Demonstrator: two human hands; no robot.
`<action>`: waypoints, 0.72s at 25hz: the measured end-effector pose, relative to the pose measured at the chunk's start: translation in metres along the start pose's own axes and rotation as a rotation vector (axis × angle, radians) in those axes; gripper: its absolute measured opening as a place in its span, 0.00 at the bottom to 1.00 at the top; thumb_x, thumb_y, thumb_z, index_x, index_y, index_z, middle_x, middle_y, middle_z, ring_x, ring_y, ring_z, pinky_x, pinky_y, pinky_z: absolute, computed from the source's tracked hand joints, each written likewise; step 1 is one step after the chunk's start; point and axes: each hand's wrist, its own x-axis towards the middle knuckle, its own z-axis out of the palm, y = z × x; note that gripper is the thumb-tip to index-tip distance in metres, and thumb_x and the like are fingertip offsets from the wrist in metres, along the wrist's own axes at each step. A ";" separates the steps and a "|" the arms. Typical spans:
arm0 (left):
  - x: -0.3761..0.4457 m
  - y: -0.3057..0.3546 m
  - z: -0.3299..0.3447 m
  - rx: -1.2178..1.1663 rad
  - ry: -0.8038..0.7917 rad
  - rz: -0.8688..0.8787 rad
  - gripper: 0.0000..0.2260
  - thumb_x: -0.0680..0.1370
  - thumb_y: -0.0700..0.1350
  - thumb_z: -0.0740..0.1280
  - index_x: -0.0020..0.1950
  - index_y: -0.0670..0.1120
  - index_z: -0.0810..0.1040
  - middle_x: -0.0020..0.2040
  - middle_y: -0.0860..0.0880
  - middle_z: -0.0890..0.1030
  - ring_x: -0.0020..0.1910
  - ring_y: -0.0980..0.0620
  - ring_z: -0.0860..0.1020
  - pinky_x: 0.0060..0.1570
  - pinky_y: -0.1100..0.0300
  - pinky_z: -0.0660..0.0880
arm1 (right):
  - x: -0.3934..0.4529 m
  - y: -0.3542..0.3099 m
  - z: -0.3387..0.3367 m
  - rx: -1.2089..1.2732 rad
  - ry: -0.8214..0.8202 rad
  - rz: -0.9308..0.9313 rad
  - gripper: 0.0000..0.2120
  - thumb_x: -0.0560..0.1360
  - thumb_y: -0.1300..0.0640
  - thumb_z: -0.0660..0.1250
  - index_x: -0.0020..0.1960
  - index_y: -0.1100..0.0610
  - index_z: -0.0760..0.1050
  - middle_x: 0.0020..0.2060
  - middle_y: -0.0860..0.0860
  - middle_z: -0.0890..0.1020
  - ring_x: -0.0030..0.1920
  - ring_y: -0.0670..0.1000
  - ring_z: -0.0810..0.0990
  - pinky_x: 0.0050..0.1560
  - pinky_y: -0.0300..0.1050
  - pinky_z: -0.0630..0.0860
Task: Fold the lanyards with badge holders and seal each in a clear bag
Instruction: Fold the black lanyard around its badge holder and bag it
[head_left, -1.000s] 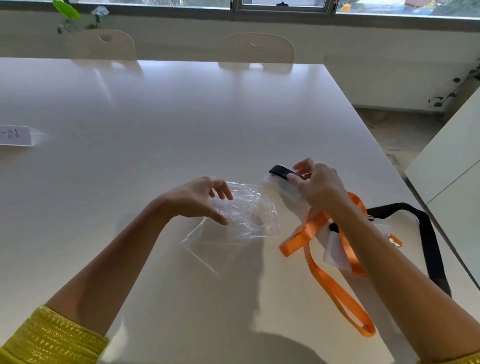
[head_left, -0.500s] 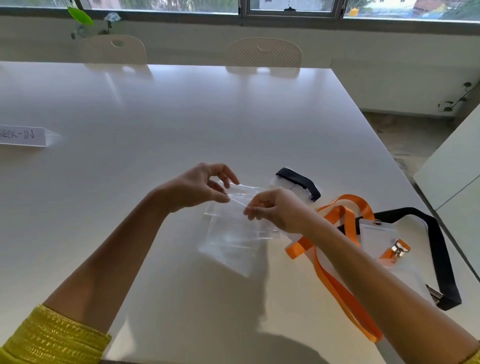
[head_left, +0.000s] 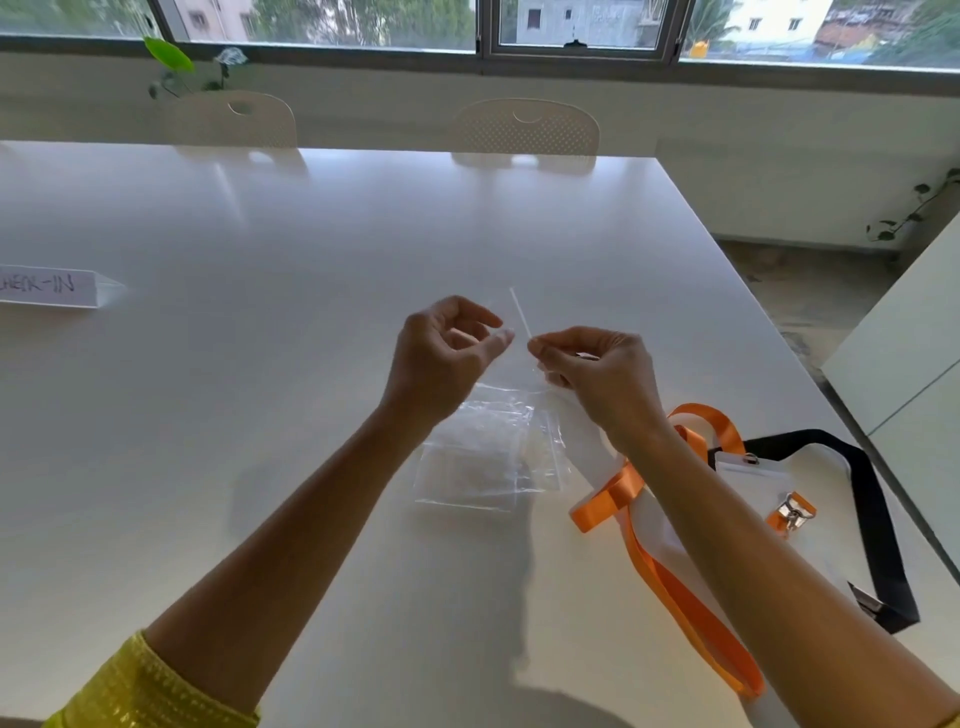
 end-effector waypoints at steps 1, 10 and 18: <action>-0.003 -0.001 0.006 -0.064 -0.037 -0.052 0.08 0.74 0.46 0.75 0.49 0.44 0.82 0.41 0.46 0.84 0.38 0.50 0.84 0.40 0.58 0.83 | -0.001 0.001 0.003 -0.048 0.020 -0.055 0.08 0.70 0.50 0.74 0.47 0.52 0.85 0.39 0.46 0.87 0.40 0.47 0.85 0.45 0.38 0.82; -0.005 -0.001 0.019 -0.414 -0.150 -0.212 0.09 0.76 0.43 0.71 0.51 0.38 0.83 0.45 0.40 0.86 0.46 0.43 0.86 0.47 0.51 0.83 | 0.000 0.003 0.004 -0.080 -0.014 -0.106 0.13 0.66 0.47 0.77 0.43 0.55 0.85 0.36 0.48 0.86 0.38 0.47 0.85 0.45 0.40 0.82; -0.005 -0.005 0.012 -0.547 -0.190 -0.296 0.06 0.79 0.40 0.67 0.53 0.41 0.82 0.49 0.42 0.86 0.49 0.42 0.85 0.50 0.53 0.83 | 0.001 0.000 -0.001 -0.011 -0.118 -0.071 0.15 0.67 0.45 0.73 0.47 0.54 0.85 0.40 0.50 0.86 0.41 0.50 0.85 0.47 0.42 0.82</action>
